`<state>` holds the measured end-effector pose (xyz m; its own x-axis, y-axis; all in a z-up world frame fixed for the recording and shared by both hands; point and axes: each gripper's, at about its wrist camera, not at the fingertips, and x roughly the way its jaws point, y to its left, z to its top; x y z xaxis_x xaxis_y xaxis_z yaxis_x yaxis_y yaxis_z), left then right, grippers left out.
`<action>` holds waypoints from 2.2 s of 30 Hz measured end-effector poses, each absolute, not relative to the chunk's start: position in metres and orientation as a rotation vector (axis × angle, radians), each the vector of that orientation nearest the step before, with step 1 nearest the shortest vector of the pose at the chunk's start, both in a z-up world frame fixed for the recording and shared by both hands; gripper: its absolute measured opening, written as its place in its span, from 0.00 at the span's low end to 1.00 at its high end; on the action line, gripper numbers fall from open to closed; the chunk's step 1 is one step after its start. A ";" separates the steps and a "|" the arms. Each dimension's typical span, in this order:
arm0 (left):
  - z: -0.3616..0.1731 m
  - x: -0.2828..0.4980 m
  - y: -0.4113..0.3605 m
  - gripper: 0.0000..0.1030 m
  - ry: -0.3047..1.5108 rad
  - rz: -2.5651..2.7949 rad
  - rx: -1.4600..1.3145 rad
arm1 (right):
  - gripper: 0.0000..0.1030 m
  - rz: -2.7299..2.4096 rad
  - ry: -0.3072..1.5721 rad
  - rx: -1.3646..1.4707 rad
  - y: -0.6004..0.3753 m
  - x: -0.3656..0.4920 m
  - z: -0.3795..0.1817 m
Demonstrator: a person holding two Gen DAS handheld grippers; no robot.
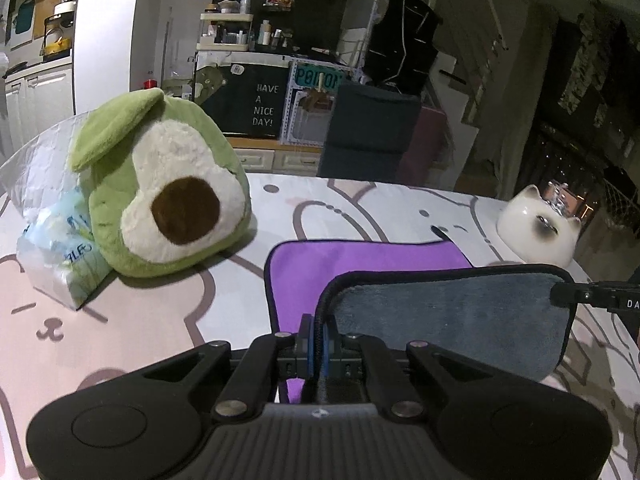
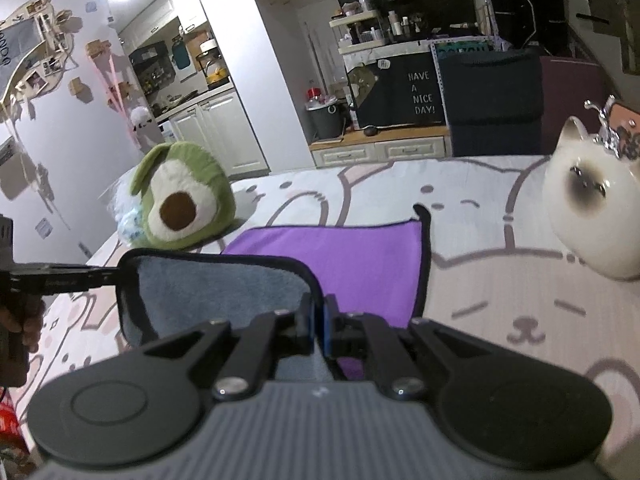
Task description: Fold towel
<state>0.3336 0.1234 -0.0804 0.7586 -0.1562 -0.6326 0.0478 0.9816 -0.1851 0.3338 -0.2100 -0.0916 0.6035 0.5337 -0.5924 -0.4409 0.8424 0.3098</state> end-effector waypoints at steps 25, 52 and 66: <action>-0.105 0.441 0.133 0.04 0.714 -0.108 -0.144 | 0.05 0.490 0.752 0.125 -0.198 0.434 -0.118; -0.137 0.497 0.131 0.08 0.837 -0.041 -0.095 | 0.09 0.376 0.850 -0.016 -0.158 0.482 -0.144; -0.123 0.490 0.129 1.00 0.880 0.063 -0.102 | 1.00 0.314 0.828 0.015 -0.162 0.479 -0.136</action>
